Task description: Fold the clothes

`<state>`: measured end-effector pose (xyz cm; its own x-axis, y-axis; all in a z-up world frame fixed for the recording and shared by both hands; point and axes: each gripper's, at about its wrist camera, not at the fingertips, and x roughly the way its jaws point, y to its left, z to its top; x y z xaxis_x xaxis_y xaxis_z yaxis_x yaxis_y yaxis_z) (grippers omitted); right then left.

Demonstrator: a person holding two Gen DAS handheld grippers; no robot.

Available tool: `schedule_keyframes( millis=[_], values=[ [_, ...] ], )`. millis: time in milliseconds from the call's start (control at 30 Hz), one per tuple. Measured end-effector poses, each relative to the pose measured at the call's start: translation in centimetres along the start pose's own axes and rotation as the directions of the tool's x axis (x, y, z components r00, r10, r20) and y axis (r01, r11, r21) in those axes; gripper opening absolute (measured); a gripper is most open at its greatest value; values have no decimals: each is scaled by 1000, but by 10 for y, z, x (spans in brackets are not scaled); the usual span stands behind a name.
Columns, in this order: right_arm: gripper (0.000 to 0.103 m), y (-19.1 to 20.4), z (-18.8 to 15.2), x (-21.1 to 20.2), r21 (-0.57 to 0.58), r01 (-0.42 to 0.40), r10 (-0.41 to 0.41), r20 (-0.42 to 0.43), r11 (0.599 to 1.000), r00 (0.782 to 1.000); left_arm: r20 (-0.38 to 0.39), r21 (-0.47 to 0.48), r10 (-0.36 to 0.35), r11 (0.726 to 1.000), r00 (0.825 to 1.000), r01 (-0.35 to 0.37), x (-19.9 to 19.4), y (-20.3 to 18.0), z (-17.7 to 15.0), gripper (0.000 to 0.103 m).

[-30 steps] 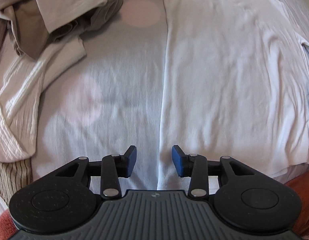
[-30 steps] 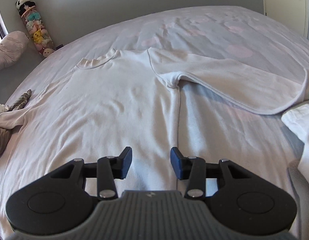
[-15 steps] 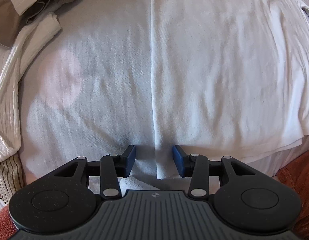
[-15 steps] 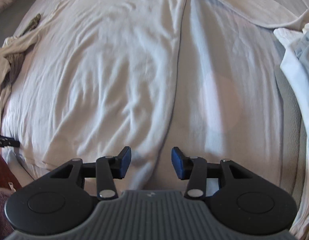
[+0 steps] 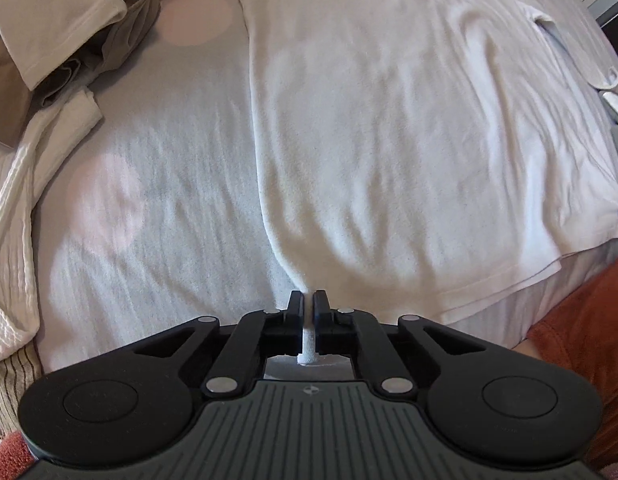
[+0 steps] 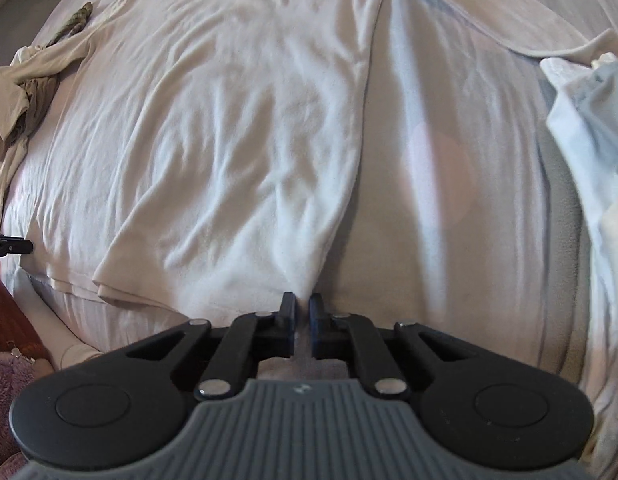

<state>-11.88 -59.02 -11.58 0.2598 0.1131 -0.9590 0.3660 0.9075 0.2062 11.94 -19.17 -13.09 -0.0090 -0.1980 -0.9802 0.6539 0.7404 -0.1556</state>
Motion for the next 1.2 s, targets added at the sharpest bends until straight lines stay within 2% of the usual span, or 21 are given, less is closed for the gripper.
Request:
schedule_keyframes(
  millis=[100, 333, 400, 500, 533, 600, 700, 800, 867, 1000, 1133, 1200],
  values=[
    [7, -4, 1, -19, -7, 62, -62, 6, 998, 998, -36, 33, 31, 999, 999, -29, 0, 2, -3, 3],
    [7, -8, 0, 5, -31, 93, -95, -68, 995, 993, -112, 87, 82, 994, 990, -72, 10, -10, -7, 3],
    [7, -7, -1, 10, -32, 89, -91, -76, 995, 993, -124, 78, 71, 995, 990, -62, 11, -8, -8, 3],
    [15, -9, -4, 8, -40, 89, -92, -67, 995, 994, -71, 48, -1, 999, 997, 4, -2, 0, -7, 6],
    [17, -11, -5, 5, -41, 95, -97, -54, 995, 994, -48, 42, -8, 999, 999, 10, -7, 3, -7, 11],
    [31, -14, -6, -3, -42, 109, -110, -21, 993, 994, 6, 32, -10, 999, 1000, 10, -20, 13, -7, 16],
    [30, -14, 0, -16, -9, 120, -119, 79, 993, 990, 93, -19, 10, 1000, 996, -8, -44, 31, -5, 17],
    [30, -8, 8, -28, 31, 107, -111, 208, 994, 972, 186, -69, 70, 996, 980, -58, -58, 59, 3, 19],
    [32, 1, 16, -30, 53, 79, -90, 284, 996, 955, 233, -103, 111, 991, 966, -89, -65, 75, 15, 25],
    [34, 18, 35, -16, 92, 1, -38, 399, 996, 916, 335, -193, 157, 977, 929, -95, -83, 106, 23, 30],
    [36, 39, 44, 9, 121, -65, -4, 494, 991, 870, 411, -269, 210, 958, 887, -103, -81, 127, 37, 33],
    [39, 49, 47, 22, 119, -76, -2, 546, 990, 837, 425, -313, 230, 945, 875, -96, -77, 138, 45, 37]
  ],
)
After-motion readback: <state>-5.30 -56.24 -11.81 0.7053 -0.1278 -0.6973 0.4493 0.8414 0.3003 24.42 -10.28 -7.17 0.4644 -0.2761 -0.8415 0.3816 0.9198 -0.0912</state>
